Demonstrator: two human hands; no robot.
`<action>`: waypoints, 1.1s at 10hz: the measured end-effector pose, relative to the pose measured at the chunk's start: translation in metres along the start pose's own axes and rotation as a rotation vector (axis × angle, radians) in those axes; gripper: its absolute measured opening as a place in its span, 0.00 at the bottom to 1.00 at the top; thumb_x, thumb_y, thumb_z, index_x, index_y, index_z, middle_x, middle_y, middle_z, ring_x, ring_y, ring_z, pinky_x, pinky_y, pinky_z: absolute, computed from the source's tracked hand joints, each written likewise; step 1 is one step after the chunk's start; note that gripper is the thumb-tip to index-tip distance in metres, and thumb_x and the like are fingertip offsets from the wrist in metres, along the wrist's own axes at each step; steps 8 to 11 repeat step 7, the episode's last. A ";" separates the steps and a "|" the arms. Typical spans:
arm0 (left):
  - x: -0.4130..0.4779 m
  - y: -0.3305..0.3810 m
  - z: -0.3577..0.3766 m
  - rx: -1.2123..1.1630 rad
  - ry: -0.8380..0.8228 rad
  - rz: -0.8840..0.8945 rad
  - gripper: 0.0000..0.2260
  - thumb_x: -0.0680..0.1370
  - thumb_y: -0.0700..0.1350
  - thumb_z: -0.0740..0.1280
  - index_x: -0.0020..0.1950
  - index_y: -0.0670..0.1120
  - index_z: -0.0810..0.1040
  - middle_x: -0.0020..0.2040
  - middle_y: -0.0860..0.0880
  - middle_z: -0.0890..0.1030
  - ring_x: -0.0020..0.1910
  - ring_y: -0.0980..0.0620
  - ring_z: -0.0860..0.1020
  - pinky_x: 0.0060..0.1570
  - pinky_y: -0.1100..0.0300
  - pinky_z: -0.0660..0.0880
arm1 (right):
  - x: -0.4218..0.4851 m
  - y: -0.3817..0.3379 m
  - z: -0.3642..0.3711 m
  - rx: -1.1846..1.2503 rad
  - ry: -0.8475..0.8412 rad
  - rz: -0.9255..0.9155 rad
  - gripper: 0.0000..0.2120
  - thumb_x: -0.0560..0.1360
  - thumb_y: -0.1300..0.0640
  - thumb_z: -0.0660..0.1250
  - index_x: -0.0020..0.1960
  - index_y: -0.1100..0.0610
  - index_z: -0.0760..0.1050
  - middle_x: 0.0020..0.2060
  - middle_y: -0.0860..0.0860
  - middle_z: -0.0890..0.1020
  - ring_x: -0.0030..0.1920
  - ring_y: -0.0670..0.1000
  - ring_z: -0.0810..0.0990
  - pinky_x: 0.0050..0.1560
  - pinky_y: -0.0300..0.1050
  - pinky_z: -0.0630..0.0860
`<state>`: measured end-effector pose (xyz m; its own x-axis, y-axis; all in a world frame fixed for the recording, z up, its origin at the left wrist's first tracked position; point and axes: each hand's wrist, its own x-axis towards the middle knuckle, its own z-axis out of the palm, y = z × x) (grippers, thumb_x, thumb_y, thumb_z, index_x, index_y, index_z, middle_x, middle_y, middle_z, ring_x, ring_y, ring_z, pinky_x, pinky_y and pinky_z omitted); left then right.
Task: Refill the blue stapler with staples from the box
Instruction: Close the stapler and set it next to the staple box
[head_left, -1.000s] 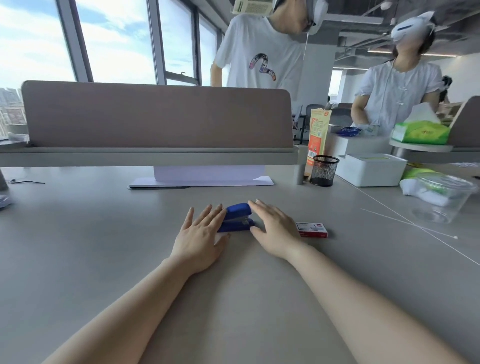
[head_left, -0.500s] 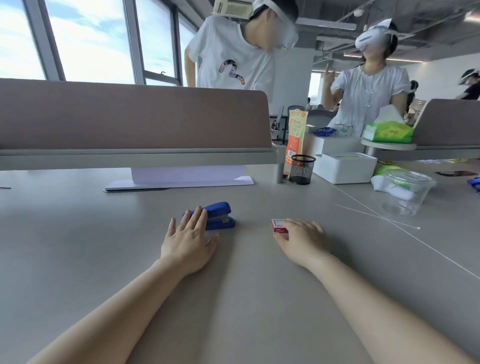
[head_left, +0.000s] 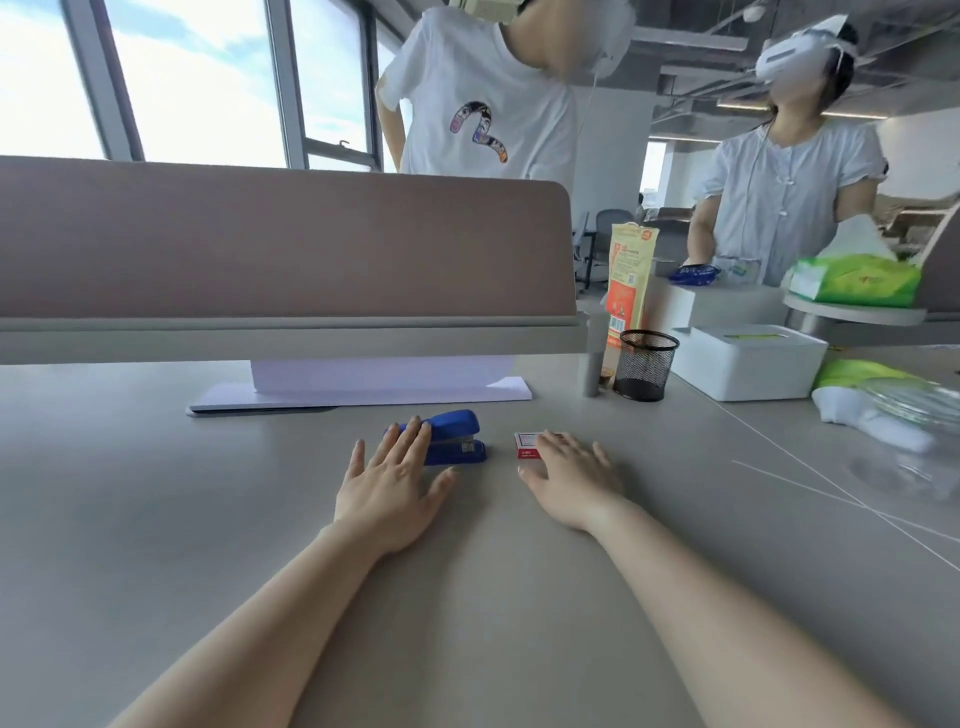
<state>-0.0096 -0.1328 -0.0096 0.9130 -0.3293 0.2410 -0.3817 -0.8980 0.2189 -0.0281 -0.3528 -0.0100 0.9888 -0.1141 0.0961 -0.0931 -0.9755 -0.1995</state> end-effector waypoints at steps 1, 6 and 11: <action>0.034 -0.004 0.007 -0.013 -0.005 -0.023 0.31 0.77 0.64 0.45 0.76 0.52 0.43 0.78 0.56 0.45 0.76 0.55 0.42 0.75 0.48 0.39 | 0.036 0.001 0.004 -0.001 -0.006 -0.014 0.29 0.77 0.41 0.49 0.75 0.52 0.53 0.77 0.48 0.54 0.77 0.50 0.50 0.76 0.54 0.44; 0.096 -0.015 0.025 -0.023 0.003 -0.005 0.30 0.78 0.61 0.46 0.76 0.51 0.42 0.78 0.55 0.43 0.76 0.54 0.41 0.75 0.49 0.38 | 0.096 0.000 0.014 0.005 0.028 -0.052 0.28 0.77 0.43 0.49 0.74 0.53 0.55 0.77 0.48 0.56 0.77 0.49 0.50 0.76 0.58 0.43; 0.094 -0.015 0.026 -0.053 0.000 0.008 0.29 0.79 0.60 0.46 0.76 0.52 0.40 0.78 0.55 0.40 0.76 0.54 0.39 0.75 0.49 0.37 | 0.095 0.001 0.017 0.036 0.057 -0.031 0.28 0.77 0.43 0.48 0.75 0.51 0.53 0.77 0.47 0.53 0.77 0.49 0.49 0.76 0.58 0.41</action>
